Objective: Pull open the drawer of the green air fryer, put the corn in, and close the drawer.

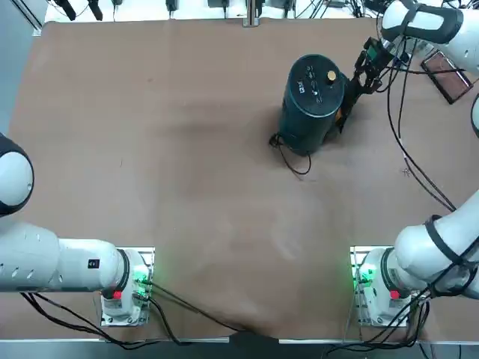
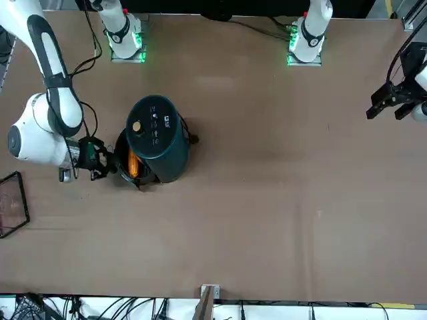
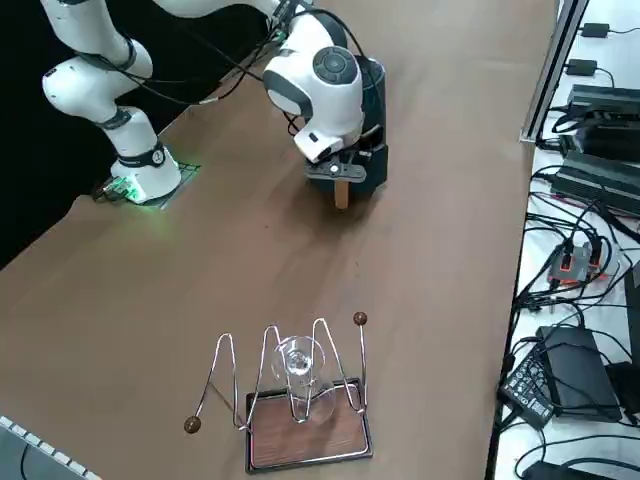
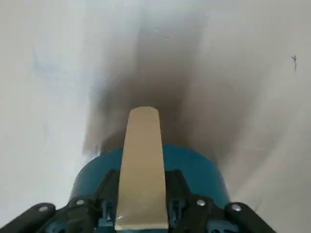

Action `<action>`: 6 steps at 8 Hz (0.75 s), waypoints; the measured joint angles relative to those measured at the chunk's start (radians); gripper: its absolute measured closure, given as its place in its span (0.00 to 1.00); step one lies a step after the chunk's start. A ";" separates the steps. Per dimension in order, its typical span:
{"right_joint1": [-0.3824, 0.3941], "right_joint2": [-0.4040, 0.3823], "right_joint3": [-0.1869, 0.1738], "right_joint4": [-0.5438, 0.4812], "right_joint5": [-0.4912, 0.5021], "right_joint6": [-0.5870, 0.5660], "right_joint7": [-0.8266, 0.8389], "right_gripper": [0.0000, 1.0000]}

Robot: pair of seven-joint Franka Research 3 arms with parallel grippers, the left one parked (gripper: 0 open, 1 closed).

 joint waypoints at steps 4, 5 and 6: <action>0.025 -0.001 0.001 -0.030 0.005 0.014 0.006 0.53; 0.028 -0.001 0.001 -0.035 0.010 0.017 0.007 0.53; 0.029 -0.001 0.001 -0.038 0.017 0.020 0.007 0.53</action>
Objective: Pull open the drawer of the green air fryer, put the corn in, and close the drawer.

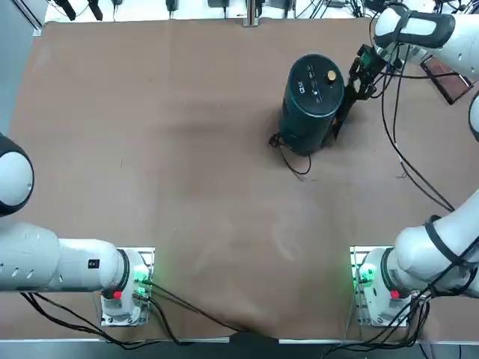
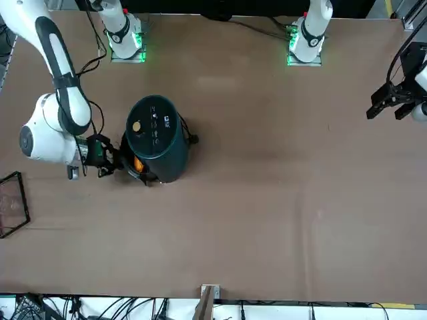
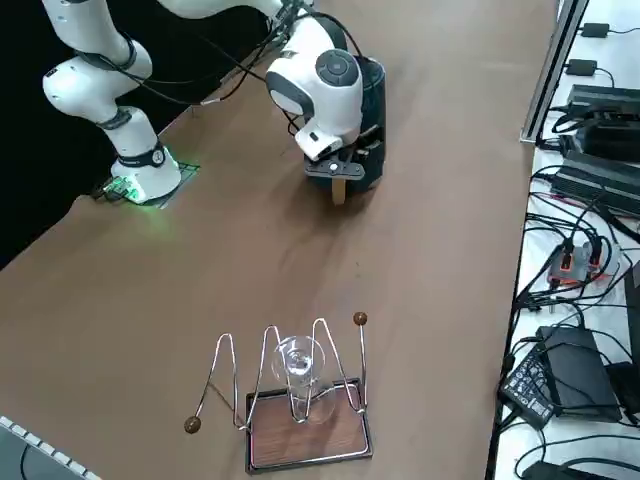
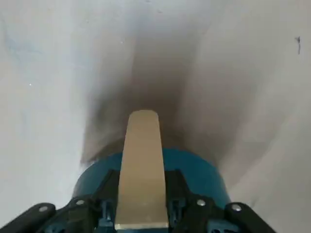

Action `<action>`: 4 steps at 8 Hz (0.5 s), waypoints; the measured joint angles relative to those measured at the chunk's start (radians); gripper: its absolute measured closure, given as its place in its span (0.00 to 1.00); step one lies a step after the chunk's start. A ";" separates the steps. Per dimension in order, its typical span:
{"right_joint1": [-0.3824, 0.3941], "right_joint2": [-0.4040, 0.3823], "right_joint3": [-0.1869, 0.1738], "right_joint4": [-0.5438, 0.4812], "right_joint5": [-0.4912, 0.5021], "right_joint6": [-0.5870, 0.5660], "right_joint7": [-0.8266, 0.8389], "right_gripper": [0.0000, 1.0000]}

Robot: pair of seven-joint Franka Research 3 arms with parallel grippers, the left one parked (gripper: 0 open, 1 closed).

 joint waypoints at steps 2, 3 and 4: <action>0.006 -0.003 0.000 -0.012 0.021 0.012 -0.001 0.53; 0.010 -0.006 0.000 -0.025 0.032 0.029 -0.002 0.53; 0.015 -0.010 0.000 -0.035 0.036 0.046 -0.002 0.53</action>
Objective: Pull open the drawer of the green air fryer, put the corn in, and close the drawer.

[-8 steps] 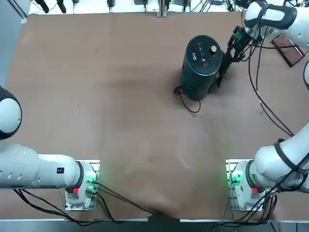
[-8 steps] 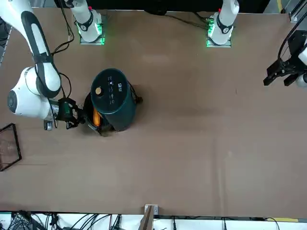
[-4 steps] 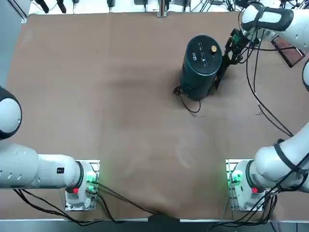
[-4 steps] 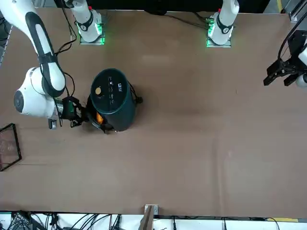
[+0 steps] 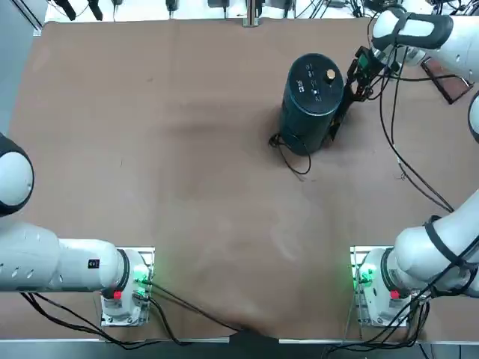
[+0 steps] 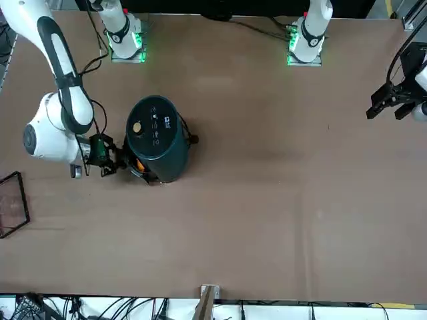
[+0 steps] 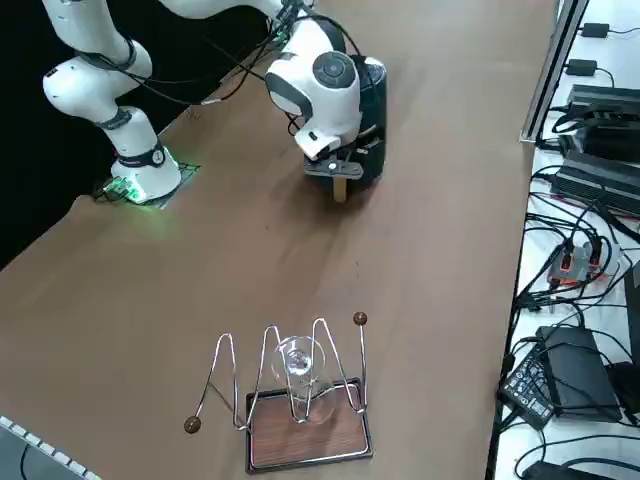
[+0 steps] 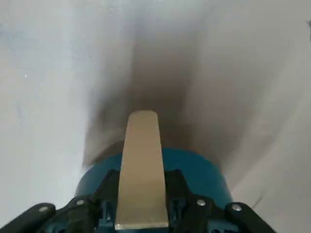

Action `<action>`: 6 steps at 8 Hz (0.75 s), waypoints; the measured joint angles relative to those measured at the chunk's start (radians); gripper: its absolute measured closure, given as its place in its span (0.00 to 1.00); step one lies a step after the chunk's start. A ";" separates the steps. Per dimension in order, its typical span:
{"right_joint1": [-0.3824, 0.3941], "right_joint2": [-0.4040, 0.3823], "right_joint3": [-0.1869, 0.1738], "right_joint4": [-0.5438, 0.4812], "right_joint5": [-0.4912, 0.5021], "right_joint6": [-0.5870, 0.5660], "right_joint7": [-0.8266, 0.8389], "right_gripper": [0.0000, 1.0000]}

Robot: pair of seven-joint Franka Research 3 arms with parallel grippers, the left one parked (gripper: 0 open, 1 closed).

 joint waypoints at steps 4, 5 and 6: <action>0.004 -0.004 -0.001 -0.007 0.011 0.014 -0.002 0.53; 0.006 -0.004 -0.001 -0.009 0.011 0.018 -0.002 0.53; 0.007 -0.004 -0.001 -0.011 0.013 0.024 -0.002 0.53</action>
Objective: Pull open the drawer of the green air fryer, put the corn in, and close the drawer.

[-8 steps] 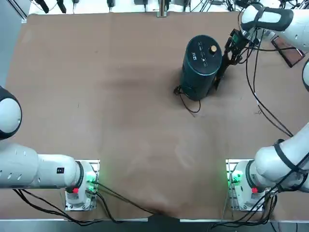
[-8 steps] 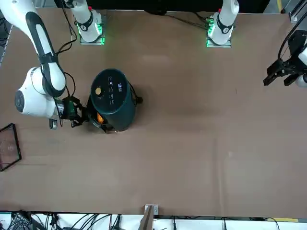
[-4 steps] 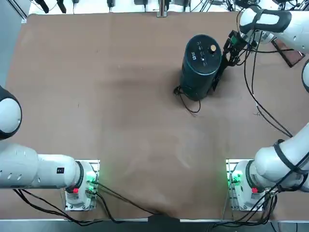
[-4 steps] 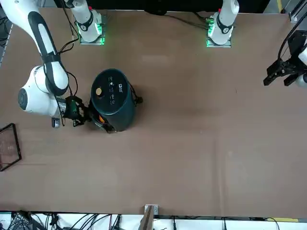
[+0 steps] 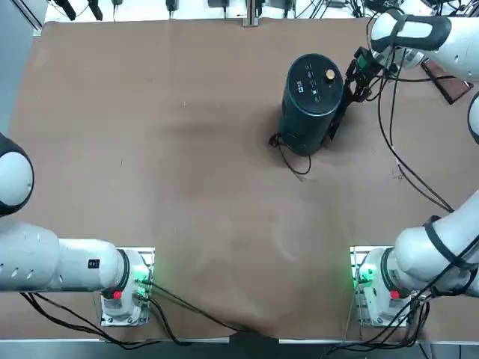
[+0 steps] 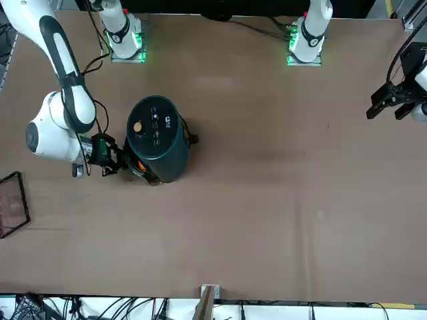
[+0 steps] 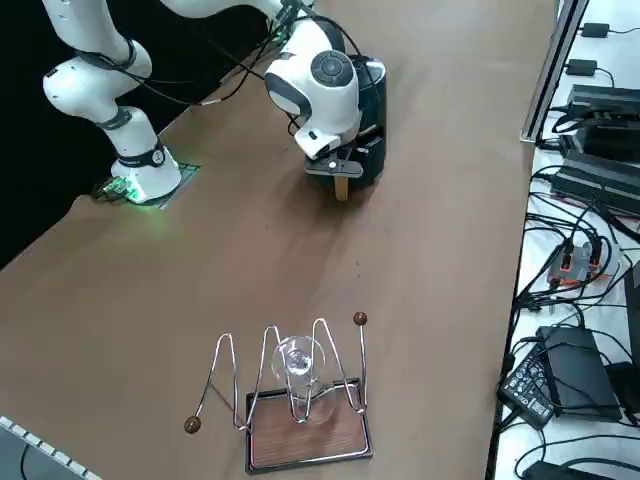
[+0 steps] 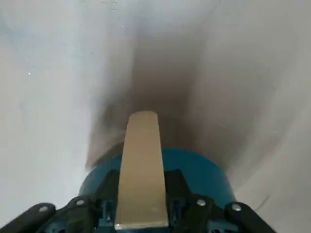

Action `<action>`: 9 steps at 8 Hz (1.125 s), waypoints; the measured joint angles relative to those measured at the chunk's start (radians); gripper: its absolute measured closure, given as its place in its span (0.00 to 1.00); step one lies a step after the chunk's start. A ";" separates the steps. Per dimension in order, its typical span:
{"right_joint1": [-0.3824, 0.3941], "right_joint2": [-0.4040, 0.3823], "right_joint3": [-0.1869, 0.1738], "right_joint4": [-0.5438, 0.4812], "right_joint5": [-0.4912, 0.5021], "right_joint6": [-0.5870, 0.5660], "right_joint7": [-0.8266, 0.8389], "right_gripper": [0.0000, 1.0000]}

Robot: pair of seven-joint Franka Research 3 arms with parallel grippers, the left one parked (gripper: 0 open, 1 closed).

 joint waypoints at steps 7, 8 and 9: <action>0.009 -0.031 0.000 -0.030 0.012 0.022 0.001 0.53; 0.011 -0.034 0.004 -0.037 0.033 0.021 0.001 0.53; 0.016 -0.035 0.009 -0.045 0.045 0.024 0.005 0.53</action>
